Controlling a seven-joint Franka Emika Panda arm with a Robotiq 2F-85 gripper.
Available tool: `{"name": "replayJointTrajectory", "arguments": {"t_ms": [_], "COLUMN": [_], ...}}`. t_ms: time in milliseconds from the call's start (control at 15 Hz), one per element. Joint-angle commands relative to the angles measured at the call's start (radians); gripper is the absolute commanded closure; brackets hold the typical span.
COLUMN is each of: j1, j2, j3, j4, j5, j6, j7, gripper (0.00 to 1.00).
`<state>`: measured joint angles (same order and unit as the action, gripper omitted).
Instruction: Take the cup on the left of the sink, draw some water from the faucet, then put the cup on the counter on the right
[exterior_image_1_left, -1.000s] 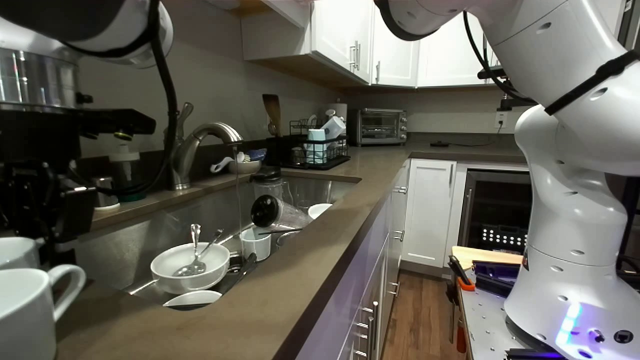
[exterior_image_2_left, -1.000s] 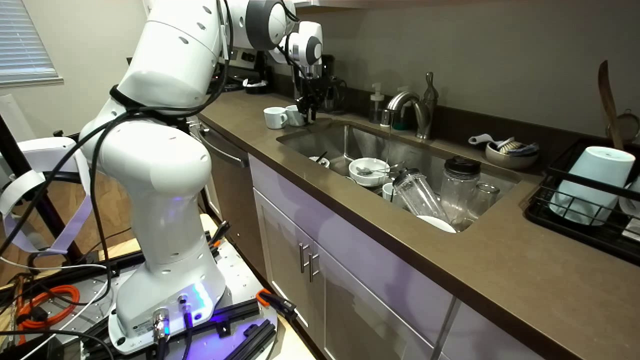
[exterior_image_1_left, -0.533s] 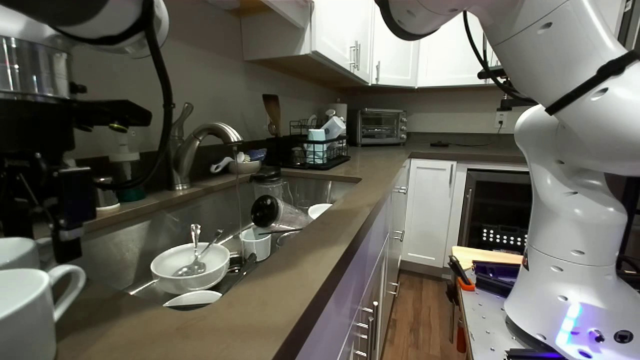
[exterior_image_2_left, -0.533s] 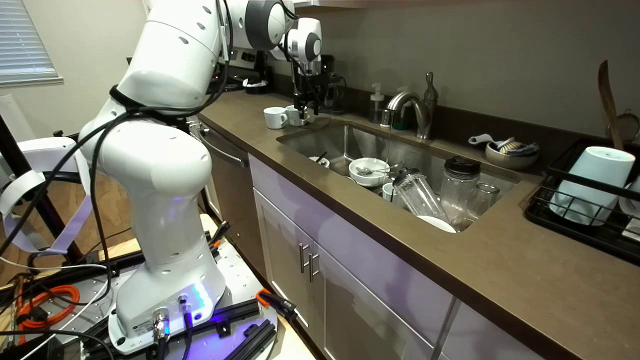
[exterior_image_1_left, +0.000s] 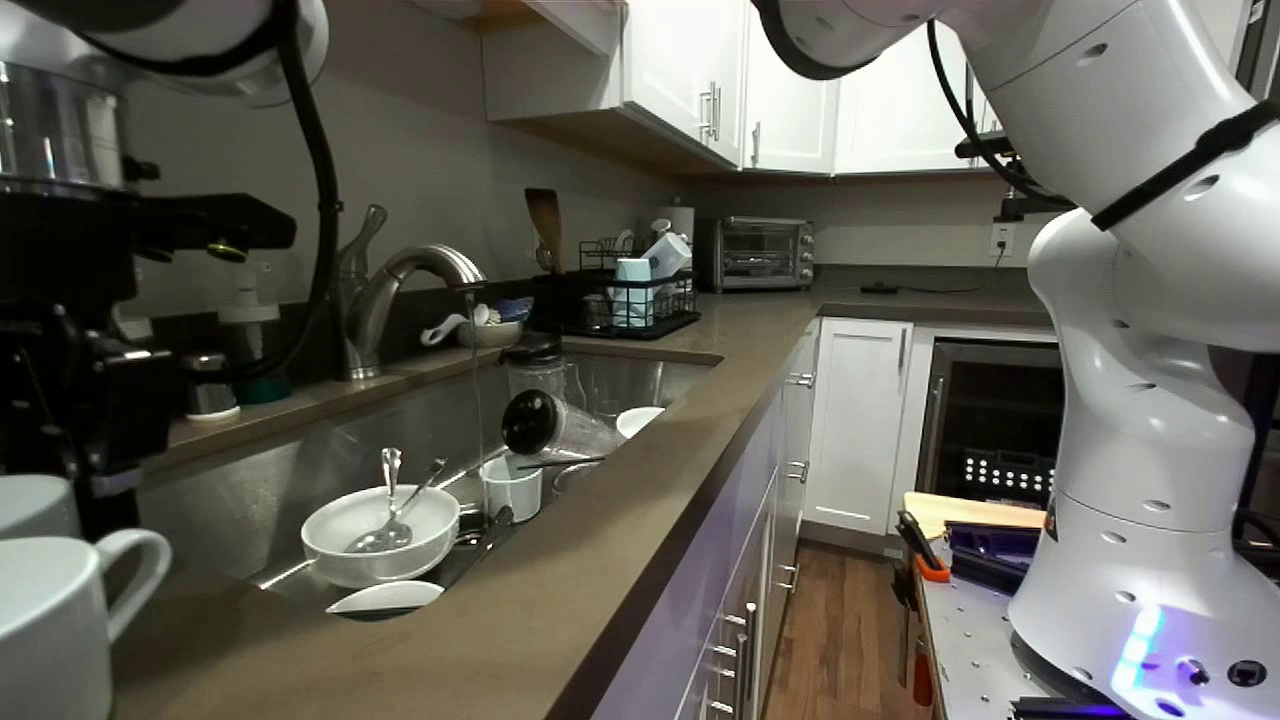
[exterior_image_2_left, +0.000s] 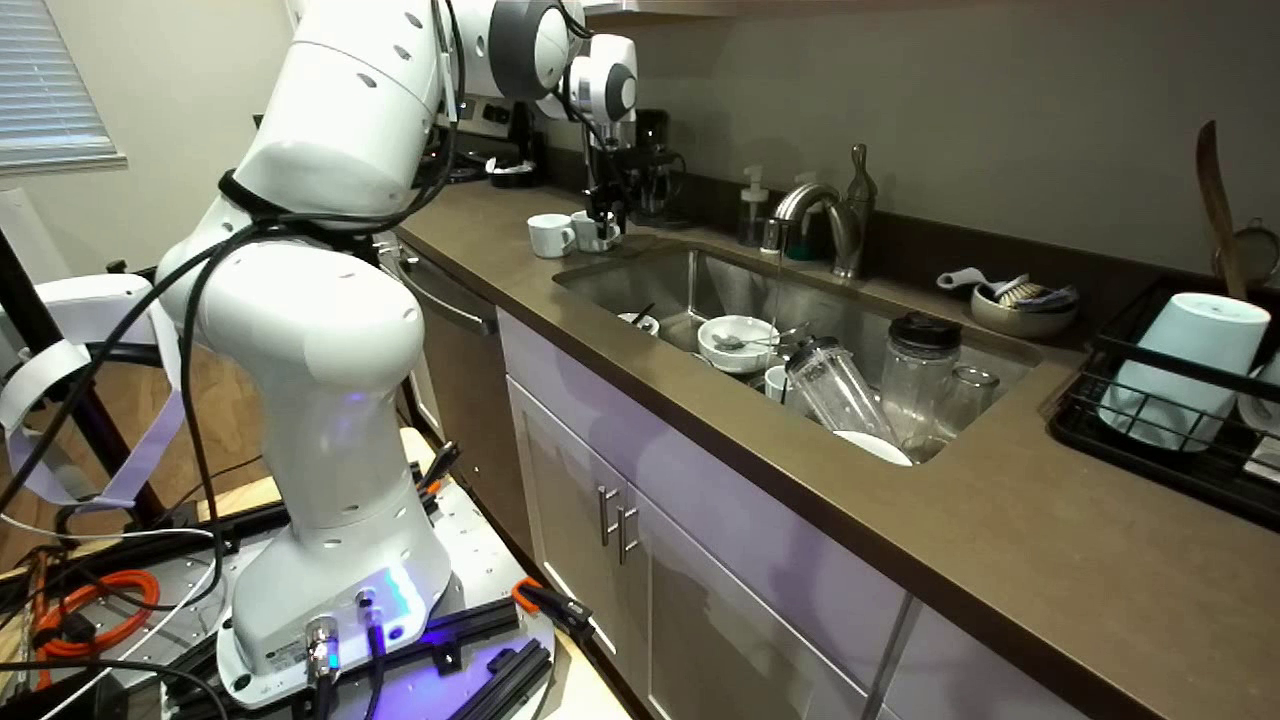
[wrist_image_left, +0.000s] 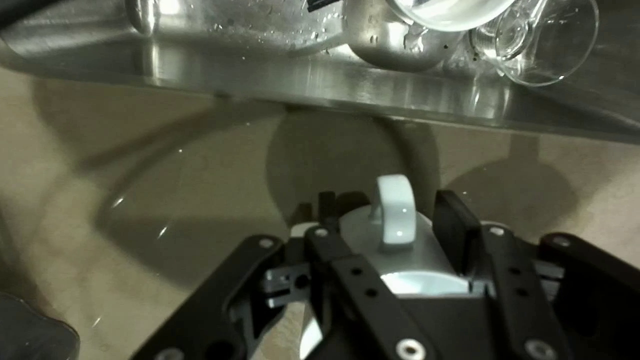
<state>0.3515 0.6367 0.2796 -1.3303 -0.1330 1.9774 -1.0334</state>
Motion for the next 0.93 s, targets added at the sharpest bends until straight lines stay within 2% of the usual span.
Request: {"name": "replayJointTrajectory", "arguments": {"t_ms": [0,200,333,400,600,867], "j1": [0.006,0.008,0.005,0.005,0.003,-0.002], "j2": [-0.006,-0.015,-0.018,-0.021,-0.033,-0.061], "j3": [0.002,-0.004,-0.005,-0.006,-0.014,-0.032], "j4": [0.007,-0.004,-0.006,-0.007,-0.009,0.002], "j5": [-0.008,-0.006,-0.005,-0.005,-0.012,-0.034], "j6": [-0.027,-0.025,-0.026,-0.029,-0.053,-0.127], "j7": [0.019,0.016,0.016,0.017,0.016,0.030], "gripper": [0.77,0.95,0.98,0.94,0.94,0.94]}}
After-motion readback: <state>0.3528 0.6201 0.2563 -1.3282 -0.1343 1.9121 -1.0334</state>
